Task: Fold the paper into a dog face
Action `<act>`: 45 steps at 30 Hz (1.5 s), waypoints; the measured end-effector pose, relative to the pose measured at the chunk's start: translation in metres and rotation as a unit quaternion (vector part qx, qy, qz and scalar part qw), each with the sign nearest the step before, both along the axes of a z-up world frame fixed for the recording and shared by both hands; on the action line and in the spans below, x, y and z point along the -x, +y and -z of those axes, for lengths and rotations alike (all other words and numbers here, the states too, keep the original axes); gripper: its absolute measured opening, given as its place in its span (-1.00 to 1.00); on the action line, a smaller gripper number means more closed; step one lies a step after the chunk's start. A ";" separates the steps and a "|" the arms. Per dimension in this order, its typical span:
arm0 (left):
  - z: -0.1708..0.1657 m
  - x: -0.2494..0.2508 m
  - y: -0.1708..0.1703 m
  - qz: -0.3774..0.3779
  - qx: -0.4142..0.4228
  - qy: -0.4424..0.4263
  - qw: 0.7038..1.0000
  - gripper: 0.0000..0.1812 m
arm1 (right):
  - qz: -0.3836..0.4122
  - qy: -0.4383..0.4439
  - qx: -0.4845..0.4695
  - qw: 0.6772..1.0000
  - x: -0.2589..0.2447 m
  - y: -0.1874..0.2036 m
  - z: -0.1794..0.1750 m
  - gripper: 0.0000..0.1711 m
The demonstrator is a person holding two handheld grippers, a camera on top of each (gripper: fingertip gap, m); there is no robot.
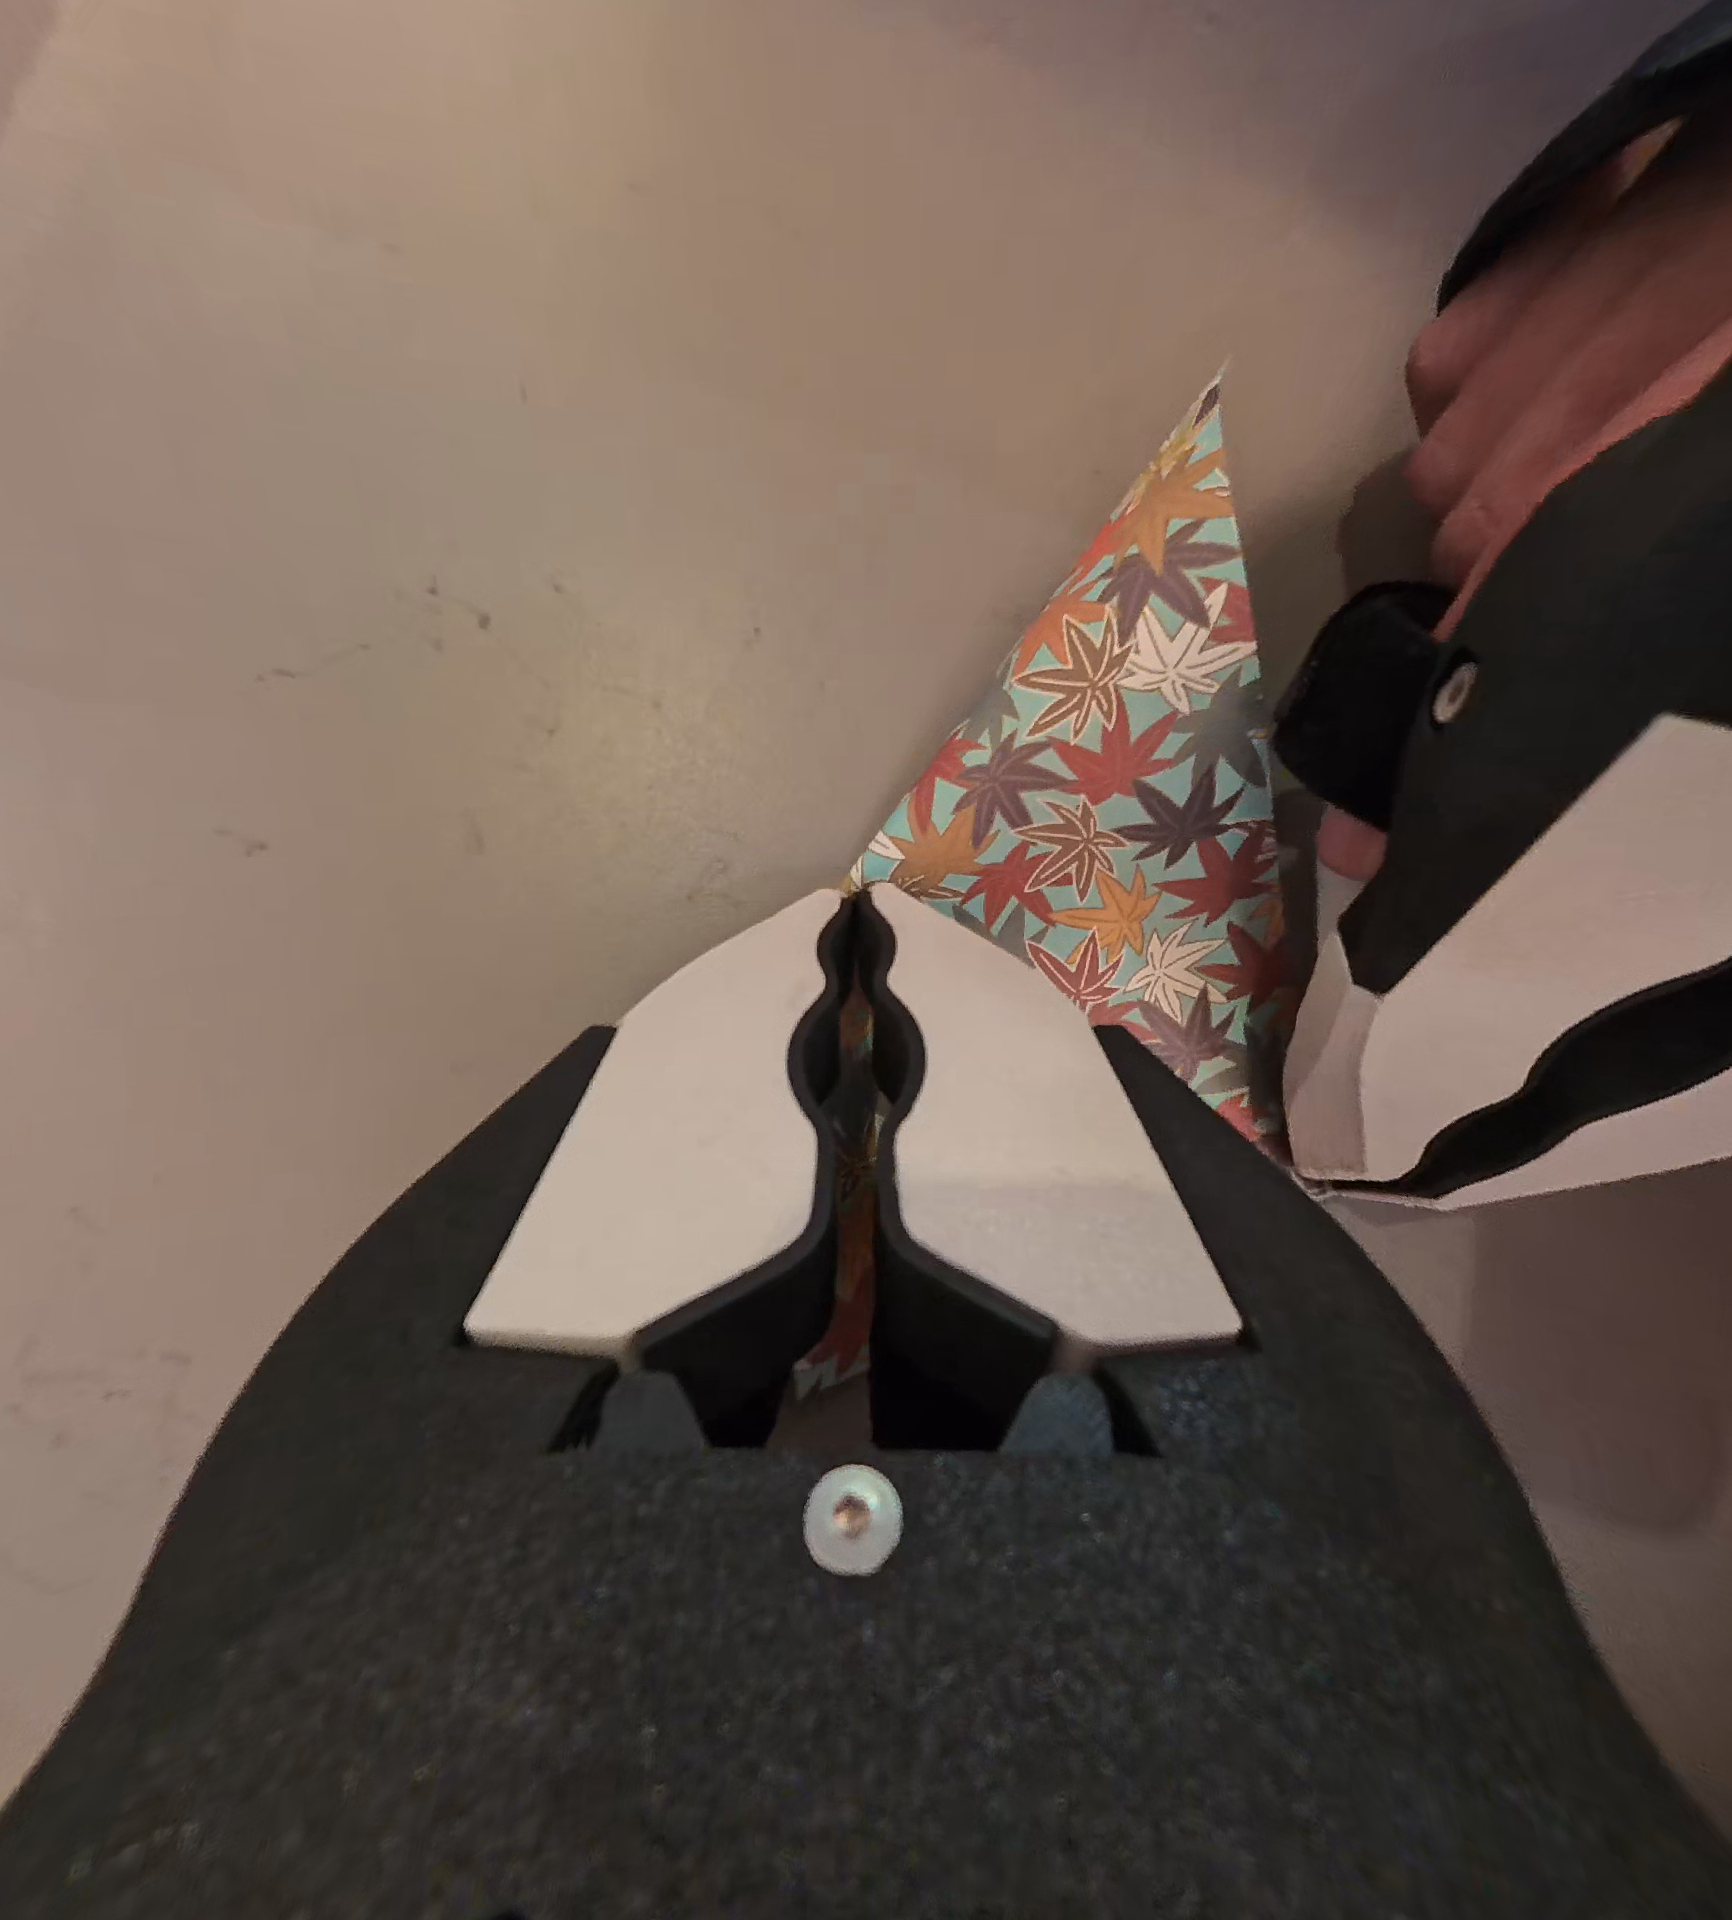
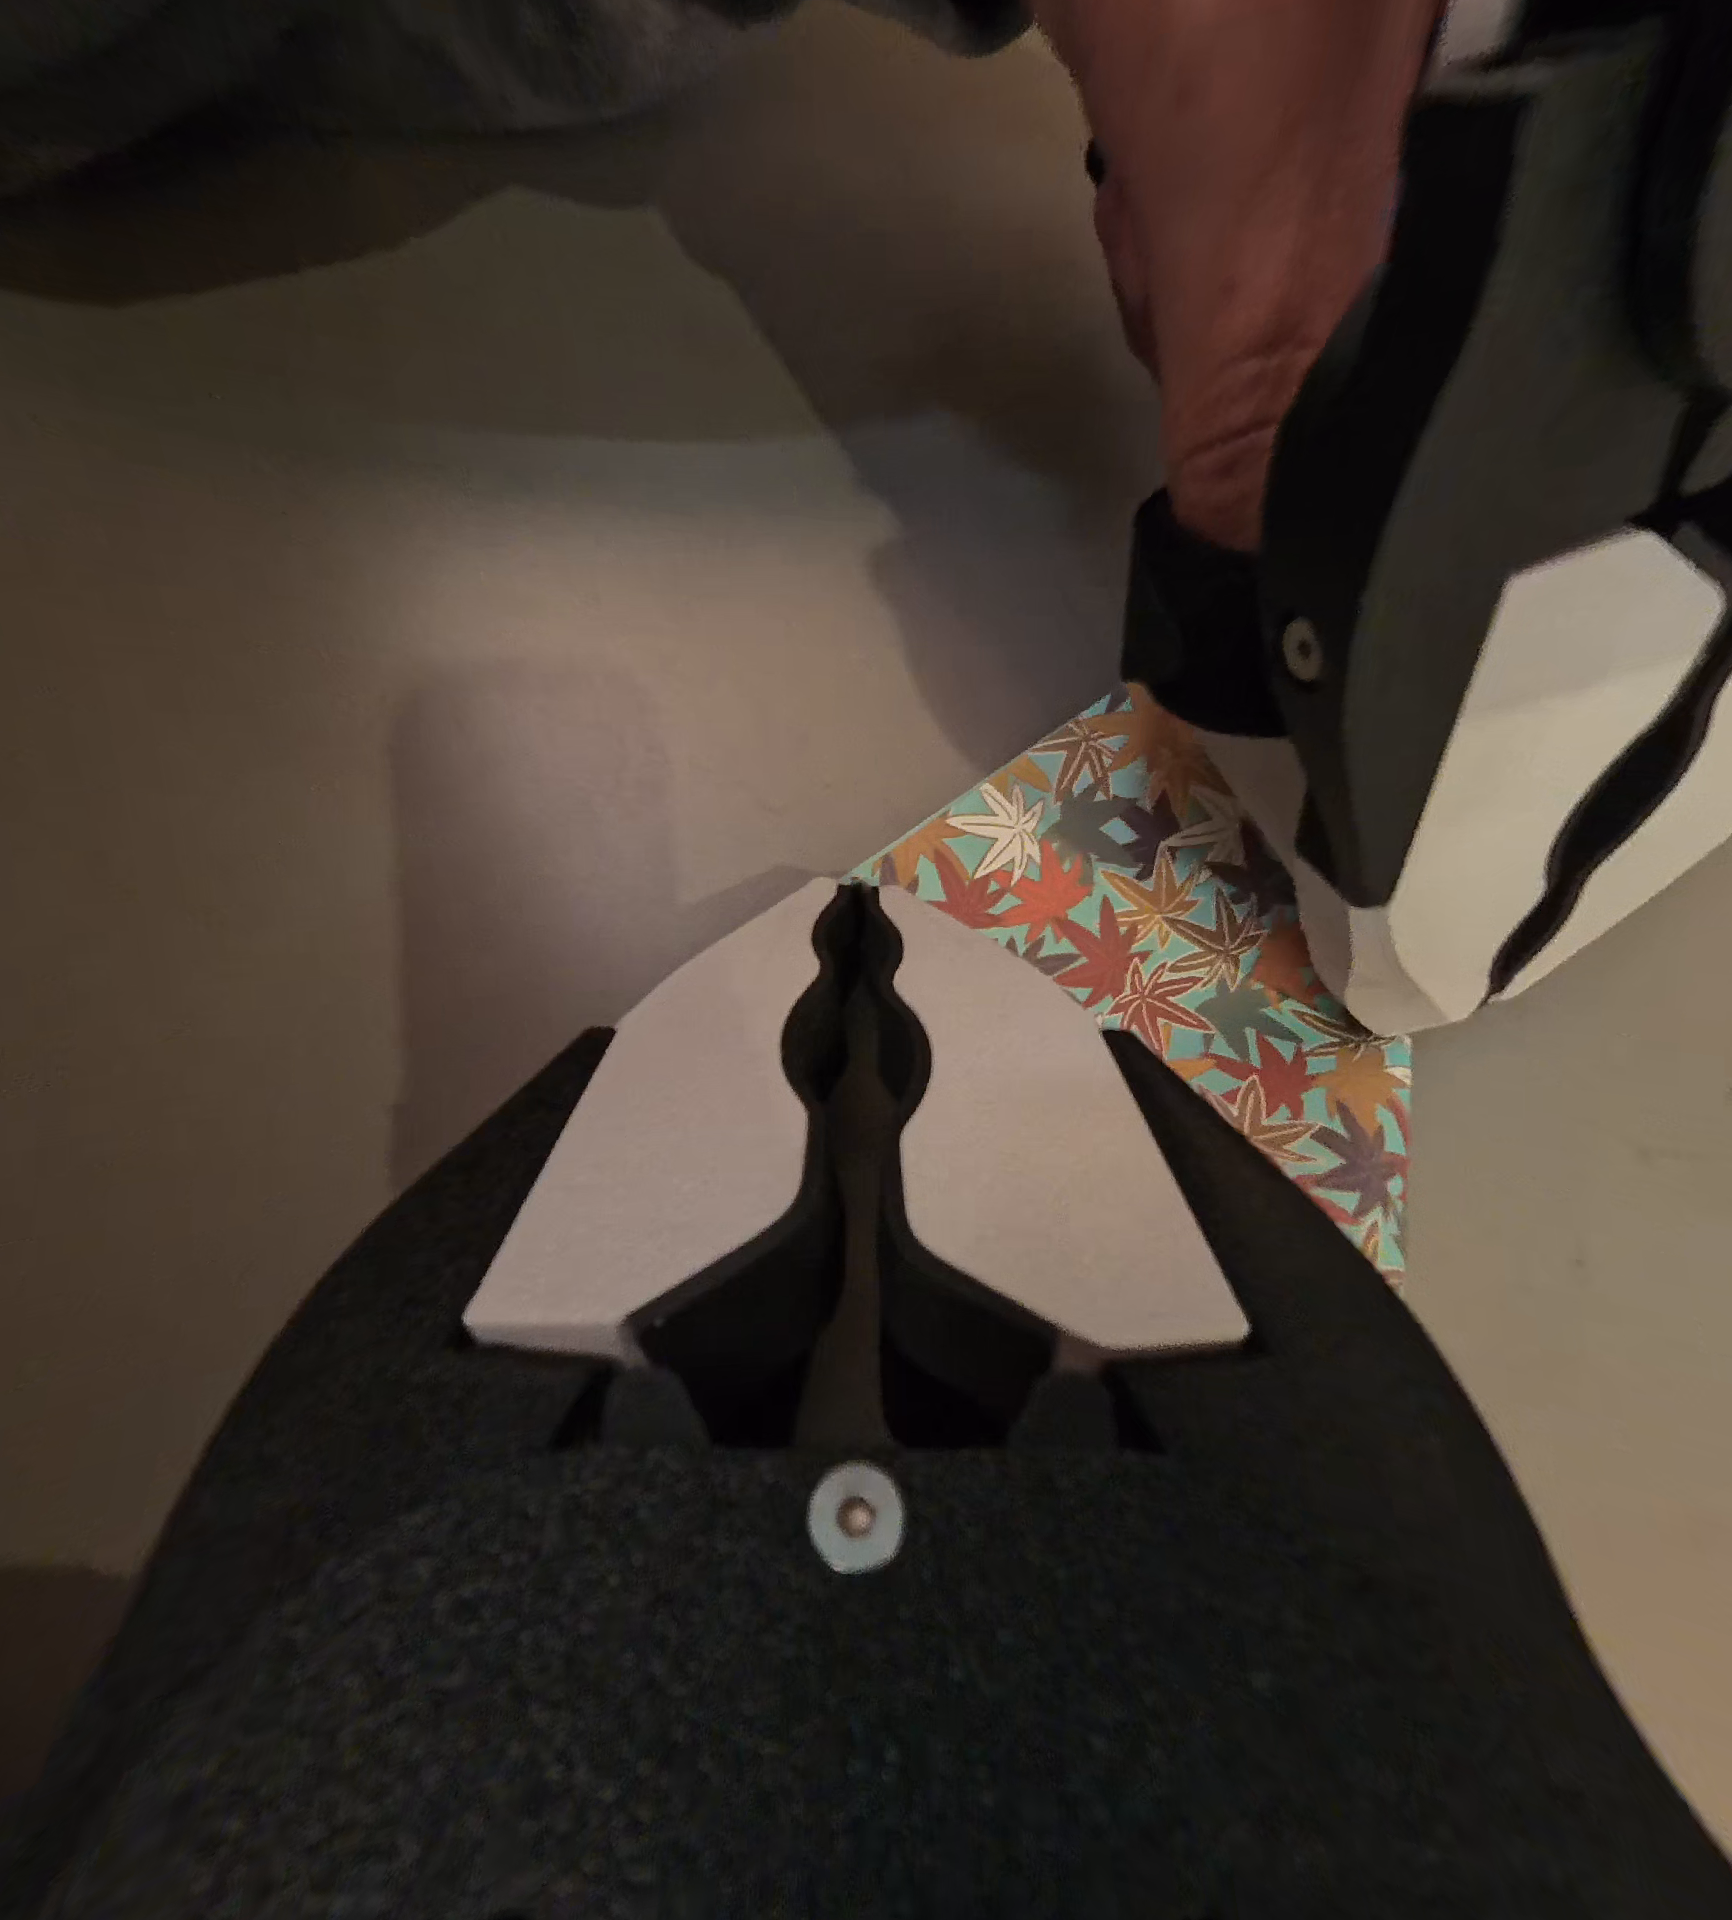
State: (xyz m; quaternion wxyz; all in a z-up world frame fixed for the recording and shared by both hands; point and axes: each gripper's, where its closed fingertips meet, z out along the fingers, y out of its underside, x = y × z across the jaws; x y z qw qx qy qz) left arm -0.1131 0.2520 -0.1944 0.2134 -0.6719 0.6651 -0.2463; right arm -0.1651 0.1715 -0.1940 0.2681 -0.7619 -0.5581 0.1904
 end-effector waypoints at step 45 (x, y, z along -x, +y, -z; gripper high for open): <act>0.000 0.000 -0.001 0.004 -0.008 -0.047 0.999 -1.00 | 0.156 -0.037 -0.015 0.987 -0.057 0.082 0.001 -1.00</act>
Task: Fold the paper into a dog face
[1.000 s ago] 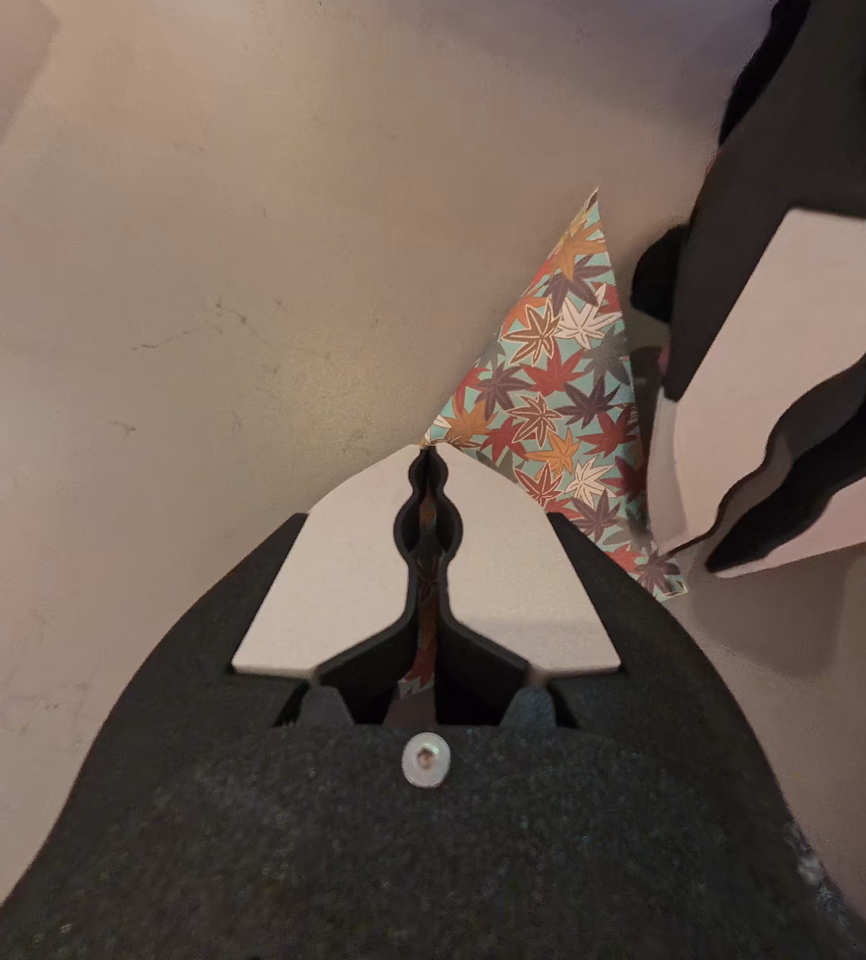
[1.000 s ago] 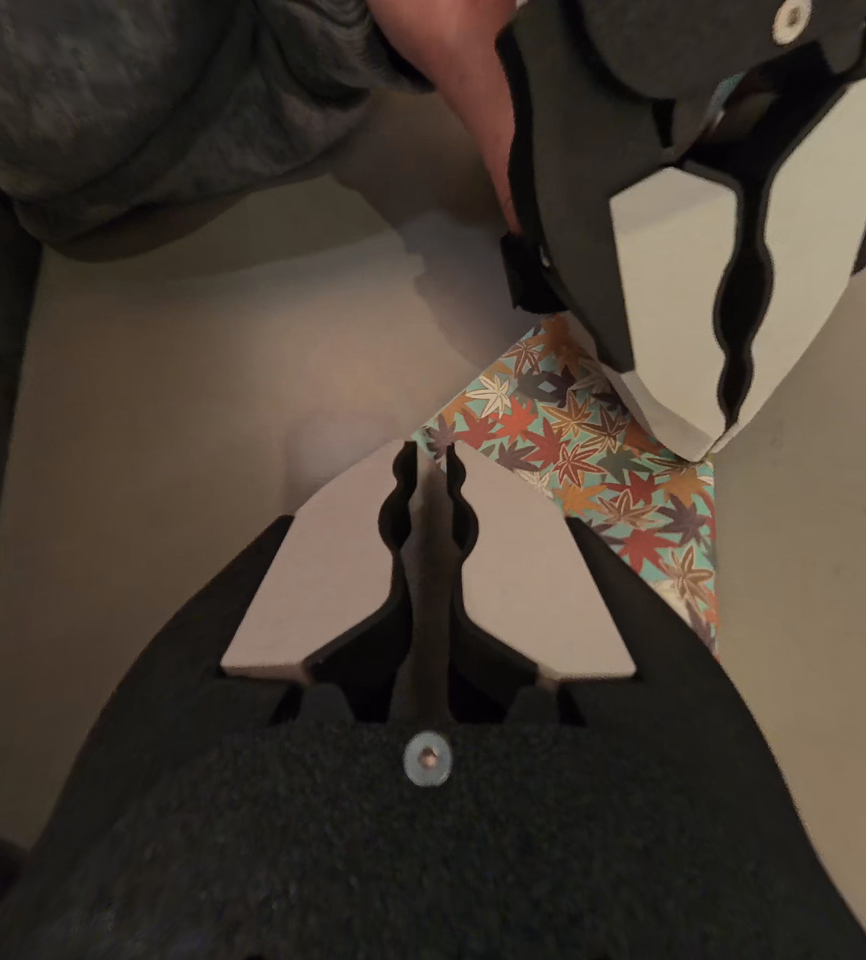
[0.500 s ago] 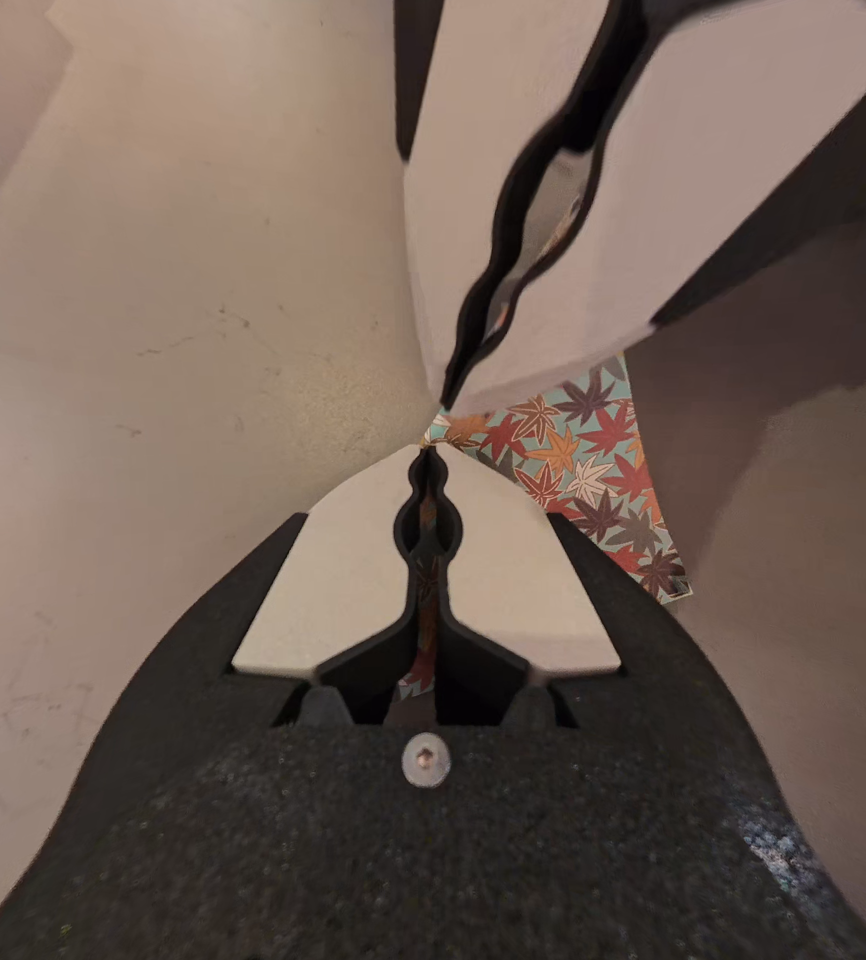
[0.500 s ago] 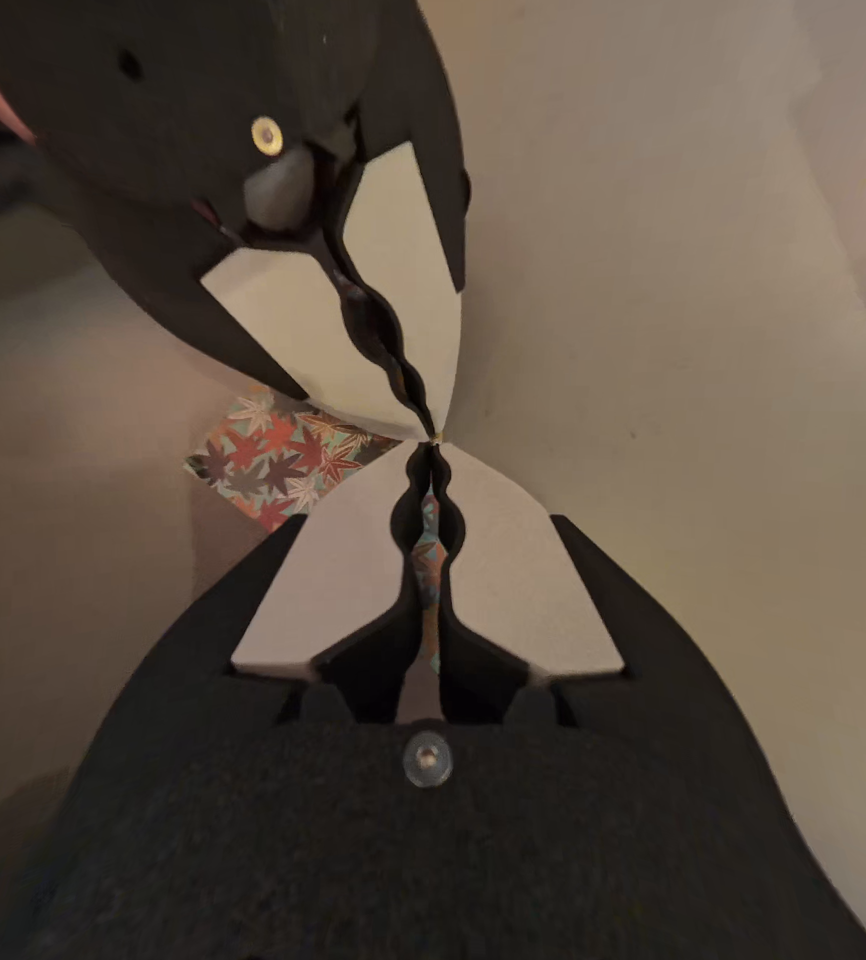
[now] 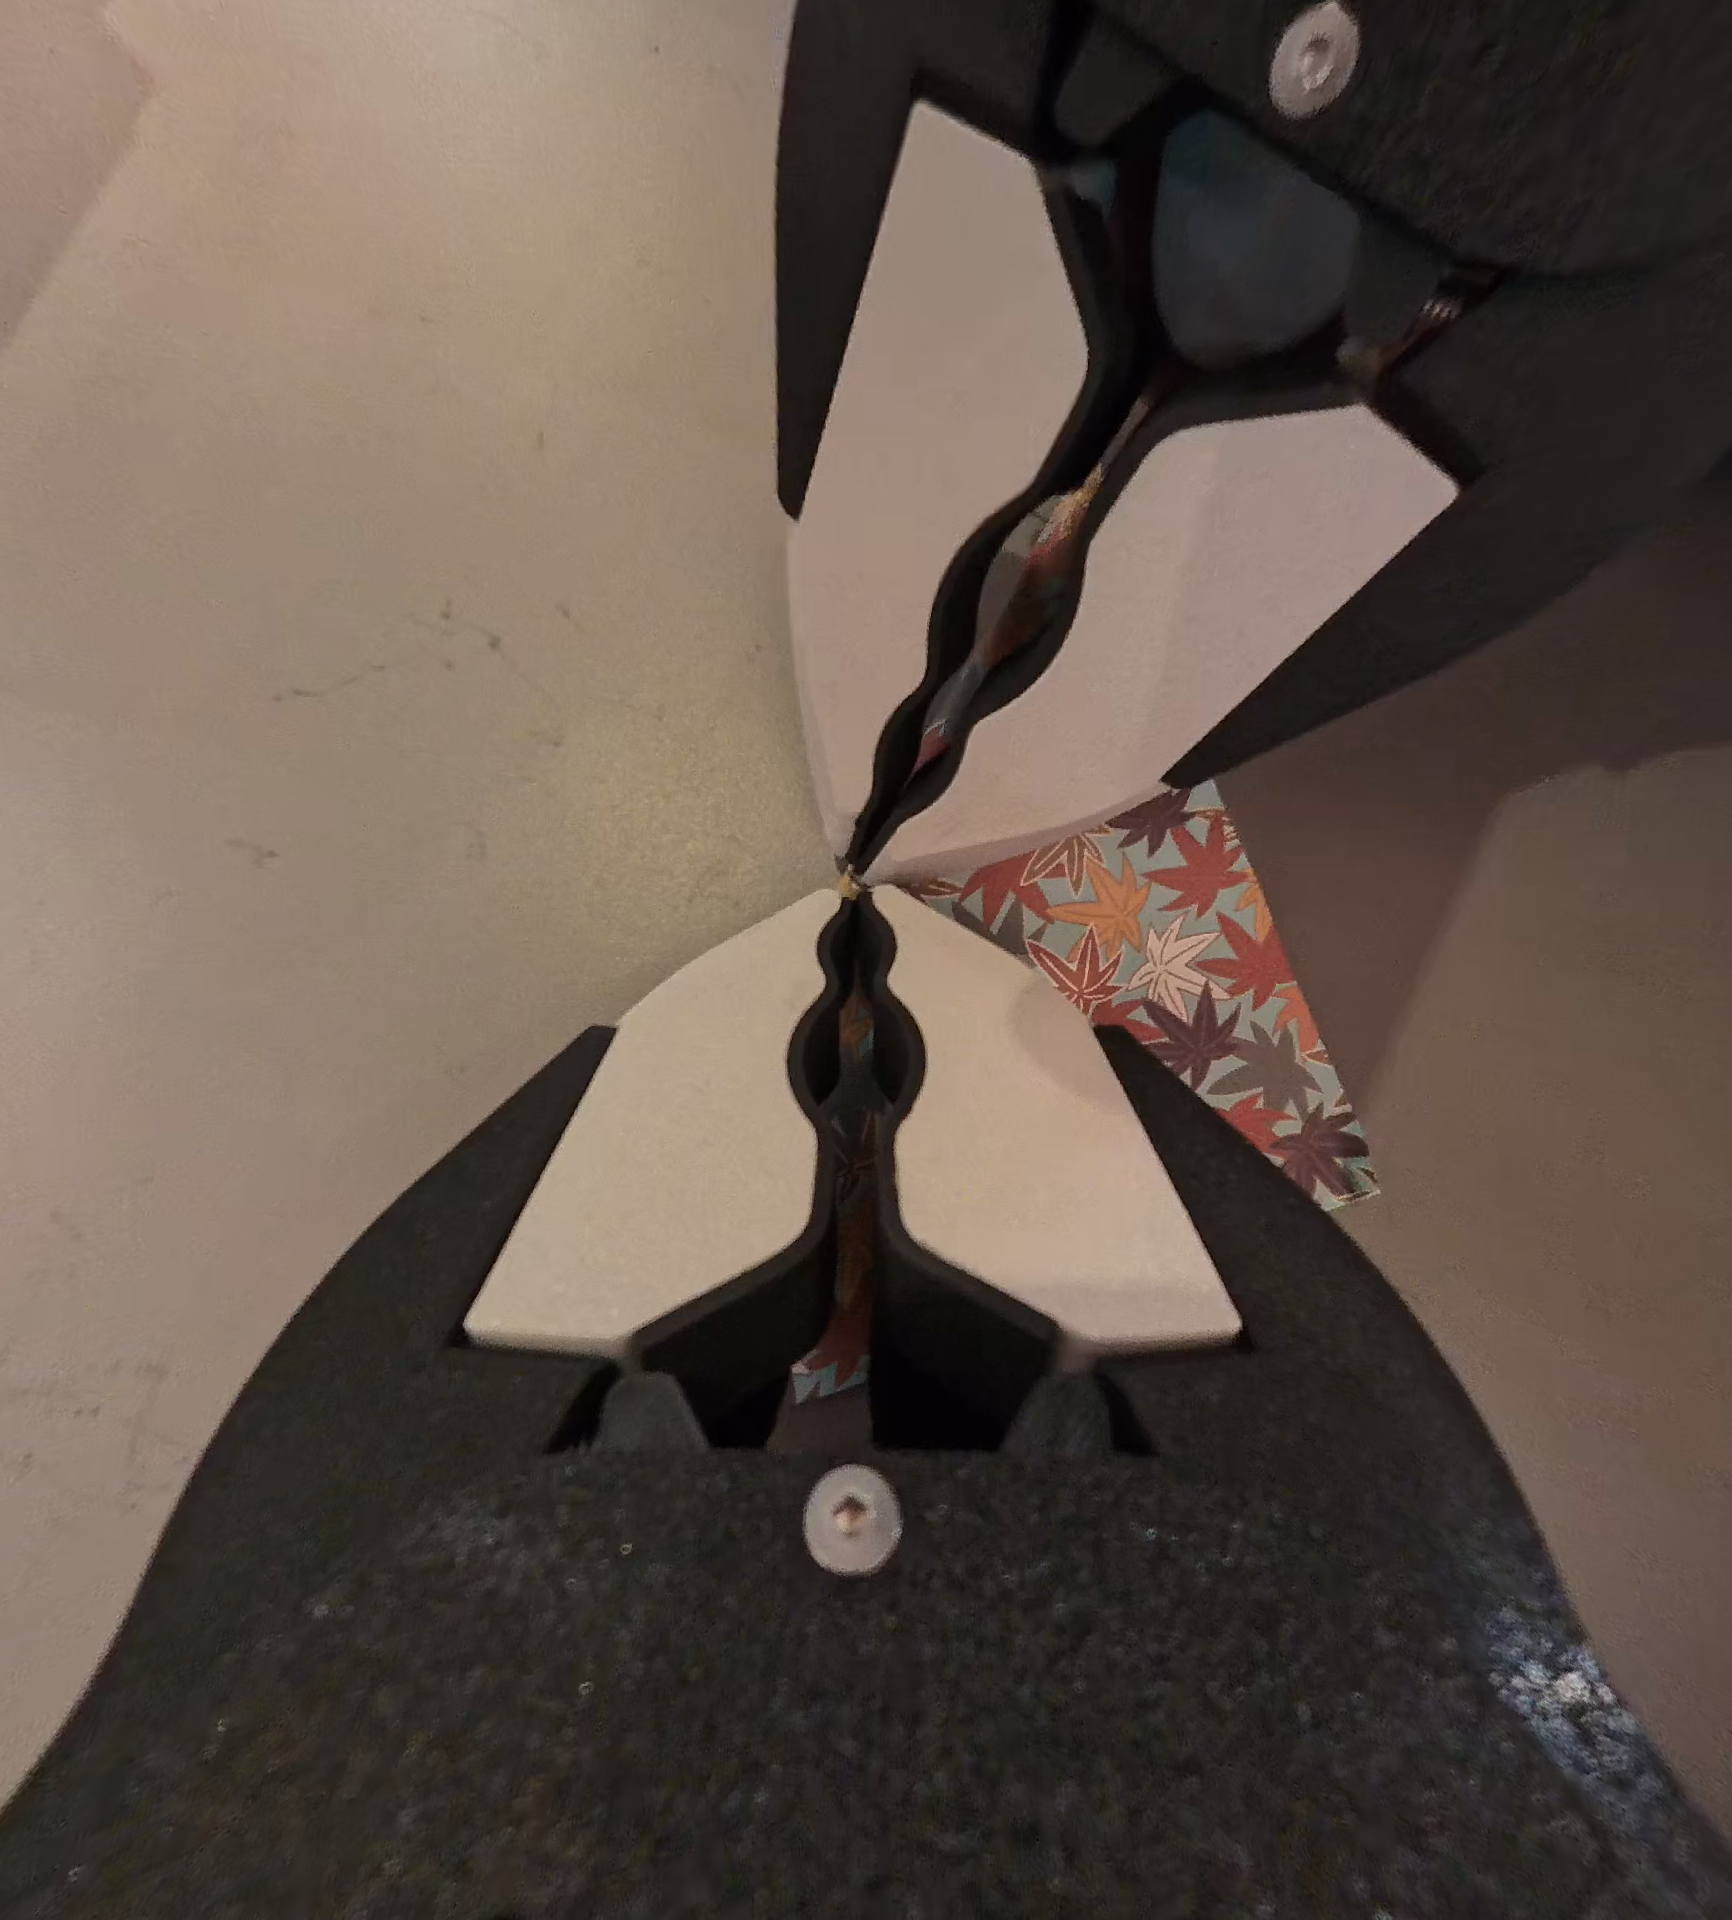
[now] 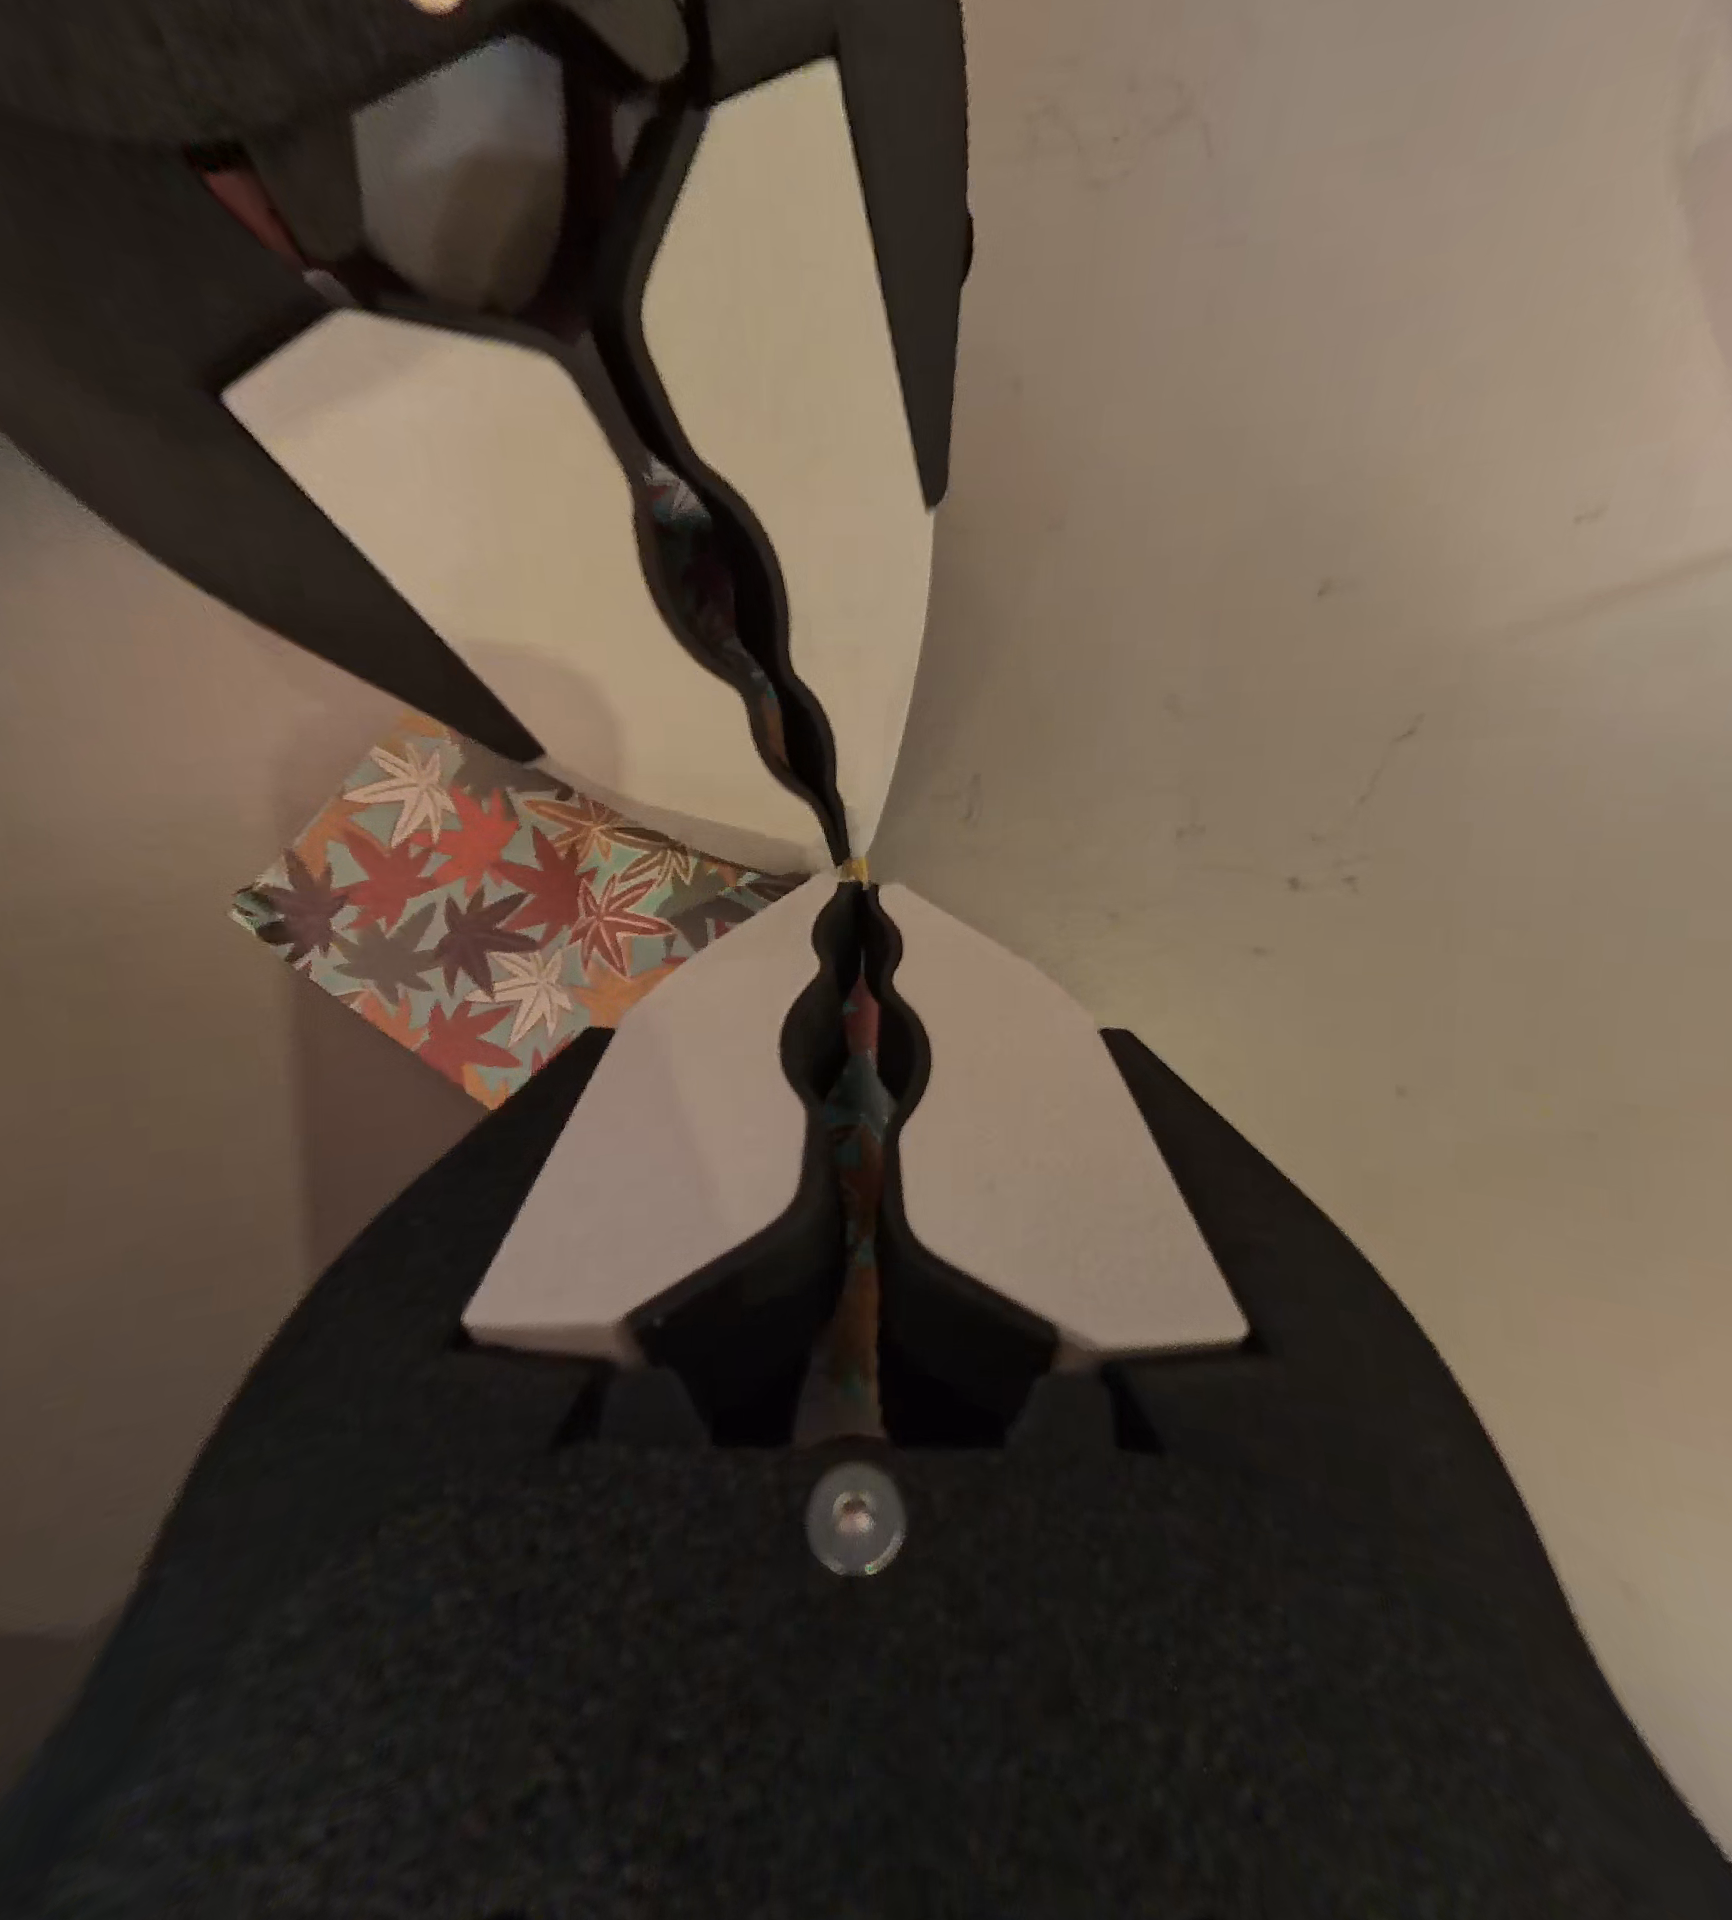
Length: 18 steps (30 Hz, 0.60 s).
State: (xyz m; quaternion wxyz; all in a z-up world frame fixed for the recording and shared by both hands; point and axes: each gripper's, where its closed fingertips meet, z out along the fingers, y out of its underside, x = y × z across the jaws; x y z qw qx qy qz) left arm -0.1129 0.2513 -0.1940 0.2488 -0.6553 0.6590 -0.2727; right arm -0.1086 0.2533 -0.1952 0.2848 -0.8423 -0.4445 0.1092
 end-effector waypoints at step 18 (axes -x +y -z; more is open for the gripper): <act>0.000 0.000 0.000 -0.003 0.000 0.001 1.000 -1.00 | -0.018 -0.032 -0.043 0.998 -0.010 -0.006 0.000 -1.00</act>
